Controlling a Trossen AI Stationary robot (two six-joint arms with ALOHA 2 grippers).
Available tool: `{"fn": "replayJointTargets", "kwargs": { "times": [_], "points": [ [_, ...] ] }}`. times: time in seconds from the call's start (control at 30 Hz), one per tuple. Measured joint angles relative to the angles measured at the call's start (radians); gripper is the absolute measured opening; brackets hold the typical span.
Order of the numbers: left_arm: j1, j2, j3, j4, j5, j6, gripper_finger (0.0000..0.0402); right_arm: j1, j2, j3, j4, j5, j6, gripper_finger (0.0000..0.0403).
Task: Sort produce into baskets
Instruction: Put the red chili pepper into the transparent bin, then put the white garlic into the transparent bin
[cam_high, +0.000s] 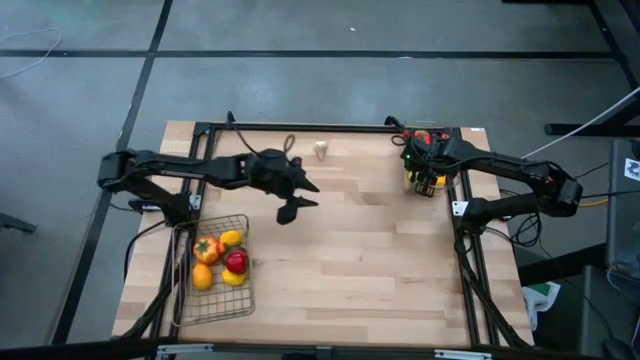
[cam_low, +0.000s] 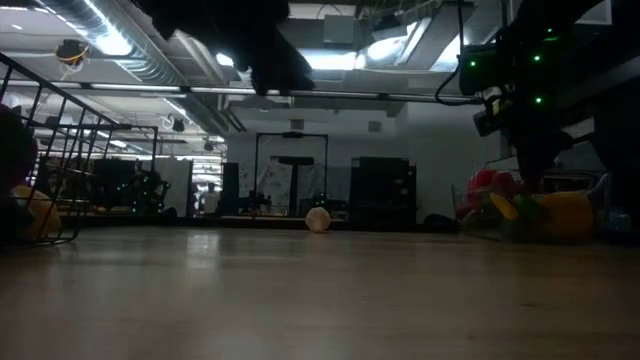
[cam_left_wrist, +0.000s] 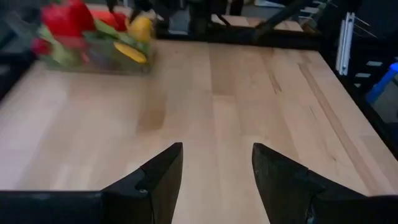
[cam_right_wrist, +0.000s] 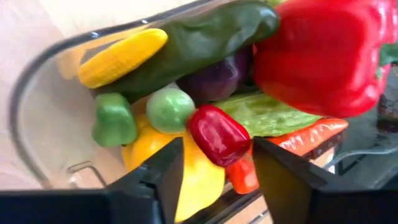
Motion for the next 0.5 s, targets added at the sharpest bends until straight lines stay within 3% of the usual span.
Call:
{"fn": "replayJointTargets", "kwargs": {
  "times": [0.23, 0.5],
  "points": [
    [0.000, -0.217, 0.000, -0.200, -0.041, 0.045, 0.0183, 0.000, 0.000, 0.000, 0.000, 0.015, 0.000, 0.0253],
    [0.000, -0.484, 0.000, -0.369, -0.091, 0.067, 0.0126, 0.000, 0.000, 0.000, -0.002, 0.009, 0.000, 0.0264]
  ]
}}
